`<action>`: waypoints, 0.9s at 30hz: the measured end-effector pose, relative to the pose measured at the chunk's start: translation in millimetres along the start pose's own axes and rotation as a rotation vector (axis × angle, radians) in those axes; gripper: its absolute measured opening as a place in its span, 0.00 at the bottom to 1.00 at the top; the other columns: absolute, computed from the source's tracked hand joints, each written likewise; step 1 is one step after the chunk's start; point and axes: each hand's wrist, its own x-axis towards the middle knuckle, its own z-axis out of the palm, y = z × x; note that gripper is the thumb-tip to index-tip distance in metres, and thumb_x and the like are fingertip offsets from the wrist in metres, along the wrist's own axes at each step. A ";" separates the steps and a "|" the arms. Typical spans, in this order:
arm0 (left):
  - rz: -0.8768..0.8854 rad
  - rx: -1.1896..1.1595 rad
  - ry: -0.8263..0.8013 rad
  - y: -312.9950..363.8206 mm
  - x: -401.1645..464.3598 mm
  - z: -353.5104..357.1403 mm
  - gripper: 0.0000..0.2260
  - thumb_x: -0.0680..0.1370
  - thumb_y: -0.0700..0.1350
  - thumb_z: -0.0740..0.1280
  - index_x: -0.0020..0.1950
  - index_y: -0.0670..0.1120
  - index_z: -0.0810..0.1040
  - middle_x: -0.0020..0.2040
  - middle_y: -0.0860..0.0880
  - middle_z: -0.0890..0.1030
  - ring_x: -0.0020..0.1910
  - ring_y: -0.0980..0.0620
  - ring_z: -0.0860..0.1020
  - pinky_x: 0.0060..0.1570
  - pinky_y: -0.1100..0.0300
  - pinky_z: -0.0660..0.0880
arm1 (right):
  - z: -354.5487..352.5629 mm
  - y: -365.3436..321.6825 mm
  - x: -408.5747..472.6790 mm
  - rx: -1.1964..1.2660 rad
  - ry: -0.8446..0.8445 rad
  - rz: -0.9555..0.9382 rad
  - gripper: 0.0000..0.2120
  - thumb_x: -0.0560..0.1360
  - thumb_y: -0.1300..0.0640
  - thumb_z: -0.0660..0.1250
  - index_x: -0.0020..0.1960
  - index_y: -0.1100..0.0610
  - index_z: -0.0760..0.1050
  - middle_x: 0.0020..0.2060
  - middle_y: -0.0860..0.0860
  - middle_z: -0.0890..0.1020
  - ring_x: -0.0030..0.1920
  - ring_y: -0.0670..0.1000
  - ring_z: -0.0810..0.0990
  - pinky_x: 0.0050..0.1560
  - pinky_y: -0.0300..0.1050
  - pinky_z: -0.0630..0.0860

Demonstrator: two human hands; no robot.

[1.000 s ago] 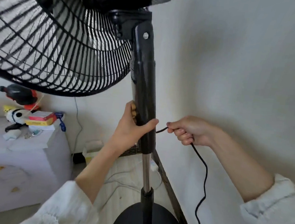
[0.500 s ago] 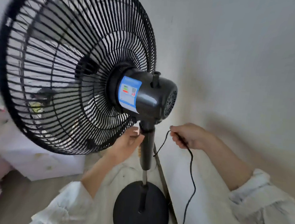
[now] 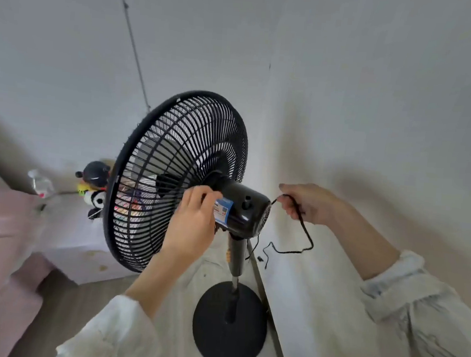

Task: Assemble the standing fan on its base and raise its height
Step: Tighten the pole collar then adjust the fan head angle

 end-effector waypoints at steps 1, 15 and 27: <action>0.045 0.050 -0.050 0.5 3.4 -1.6 0.20 0.72 0.32 0.62 0.65 0.39 0.70 0.63 0.38 0.72 0.65 0.37 0.68 0.63 0.41 0.69 | 2.0 -6.1 -3.7 0.011 0.006 -0.027 0.14 0.78 0.52 0.62 0.37 0.58 0.72 0.20 0.47 0.77 0.20 0.44 0.73 0.23 0.32 0.70; 0.101 -0.012 -0.468 -13.5 5.5 1.9 0.34 0.74 0.30 0.54 0.75 0.49 0.44 0.77 0.48 0.41 0.74 0.50 0.36 0.73 0.54 0.53 | 63.0 22.1 -43.4 0.028 0.087 -0.385 0.15 0.75 0.65 0.64 0.61 0.64 0.75 0.27 0.48 0.82 0.17 0.45 0.69 0.20 0.34 0.65; 0.023 -0.038 -0.173 -1.9 26.0 -6.2 0.13 0.79 0.44 0.60 0.62 0.43 0.76 0.60 0.44 0.76 0.61 0.43 0.70 0.59 0.48 0.71 | 84.1 91.0 -44.4 0.277 -0.134 -0.335 0.20 0.78 0.70 0.56 0.63 0.51 0.73 0.35 0.55 0.82 0.26 0.48 0.72 0.37 0.44 0.71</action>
